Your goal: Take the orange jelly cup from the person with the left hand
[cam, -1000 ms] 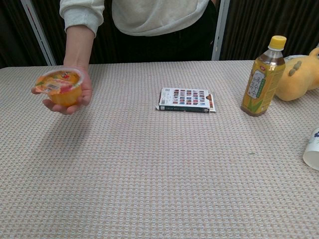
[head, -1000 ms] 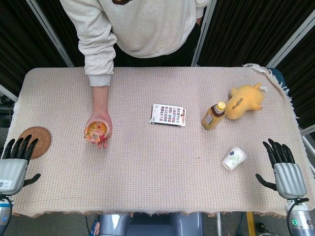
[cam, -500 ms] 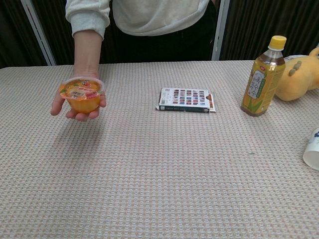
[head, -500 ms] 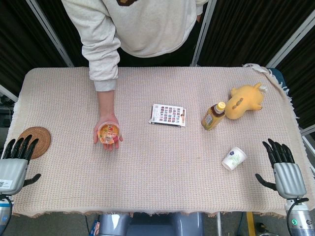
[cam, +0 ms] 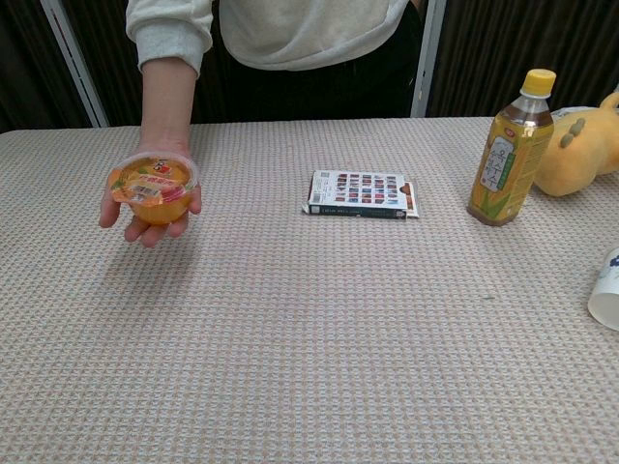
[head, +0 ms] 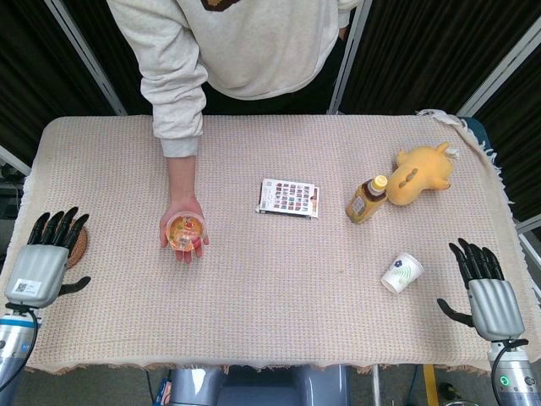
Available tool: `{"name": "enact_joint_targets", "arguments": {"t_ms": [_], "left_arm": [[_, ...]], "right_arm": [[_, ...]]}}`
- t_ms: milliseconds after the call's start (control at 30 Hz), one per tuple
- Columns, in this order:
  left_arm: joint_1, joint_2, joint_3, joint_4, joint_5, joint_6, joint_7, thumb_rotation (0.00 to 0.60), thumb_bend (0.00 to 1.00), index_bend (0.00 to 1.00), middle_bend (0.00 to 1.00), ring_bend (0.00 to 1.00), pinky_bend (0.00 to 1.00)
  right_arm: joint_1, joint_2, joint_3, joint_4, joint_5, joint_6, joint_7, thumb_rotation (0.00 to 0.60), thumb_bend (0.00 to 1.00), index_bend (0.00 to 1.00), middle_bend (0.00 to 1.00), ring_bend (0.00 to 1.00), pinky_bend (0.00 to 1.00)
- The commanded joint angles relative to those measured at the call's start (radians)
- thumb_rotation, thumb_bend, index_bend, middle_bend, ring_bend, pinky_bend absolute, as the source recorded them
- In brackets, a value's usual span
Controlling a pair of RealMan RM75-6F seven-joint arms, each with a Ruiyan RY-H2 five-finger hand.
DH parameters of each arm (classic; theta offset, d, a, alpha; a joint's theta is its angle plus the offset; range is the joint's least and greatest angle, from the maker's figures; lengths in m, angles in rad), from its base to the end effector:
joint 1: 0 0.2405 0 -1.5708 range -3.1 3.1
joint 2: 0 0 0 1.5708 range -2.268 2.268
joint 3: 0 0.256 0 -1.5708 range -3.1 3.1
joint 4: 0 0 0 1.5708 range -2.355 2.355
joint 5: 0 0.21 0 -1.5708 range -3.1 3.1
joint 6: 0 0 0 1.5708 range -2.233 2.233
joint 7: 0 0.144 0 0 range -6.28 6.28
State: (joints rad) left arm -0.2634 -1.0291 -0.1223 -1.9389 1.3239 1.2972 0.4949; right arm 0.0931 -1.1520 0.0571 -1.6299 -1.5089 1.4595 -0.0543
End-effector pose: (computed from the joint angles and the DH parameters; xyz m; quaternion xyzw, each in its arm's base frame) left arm -0.2339 0.2322 0.1488 -0.6774 -0.3225 -0.3087 0.5847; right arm -0.3024 -0.1844 0.1440 0.6041 -0.3877 0.3874 0.5785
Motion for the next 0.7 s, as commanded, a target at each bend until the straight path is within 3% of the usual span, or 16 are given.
{"name": "enact_joint_targets", "arguments": {"t_ms": [33,300,500,700], "left_arm": [[-0.129,0.057,-0.077,-0.076,-0.137,-0.139,0.120,0.600,0.12,0.04,0.00,0.03,0.10],[-0.371,0.063,-0.133,-0.096,-0.444,-0.326,0.339,0.600,0.13,0.07,0.04,0.07,0.12],[-0.545,0.006,-0.112,-0.054,-0.660,-0.388,0.475,0.600,0.13,0.06,0.00,0.04,0.11],[-0.658,-0.044,-0.081,-0.042,-0.803,-0.389,0.550,0.600,0.13,0.06,0.01,0.04,0.11]], "right_arm": [[0.002,0.000,-0.001,0.000,0.000,-0.003,-0.001,0.600,0.14,0.00,0.00,0.00,0.00],[0.006,0.000,0.001,0.002,0.006,-0.013,0.004,0.600,0.14,0.00,0.00,0.00,0.00],[0.005,0.002,0.000,0.003,0.005,-0.011,0.009,0.600,0.14,0.00,0.00,0.00,0.00],[0.004,0.004,0.000,0.003,0.006,-0.011,0.015,0.600,0.14,0.00,0.00,0.00,0.00]]}}
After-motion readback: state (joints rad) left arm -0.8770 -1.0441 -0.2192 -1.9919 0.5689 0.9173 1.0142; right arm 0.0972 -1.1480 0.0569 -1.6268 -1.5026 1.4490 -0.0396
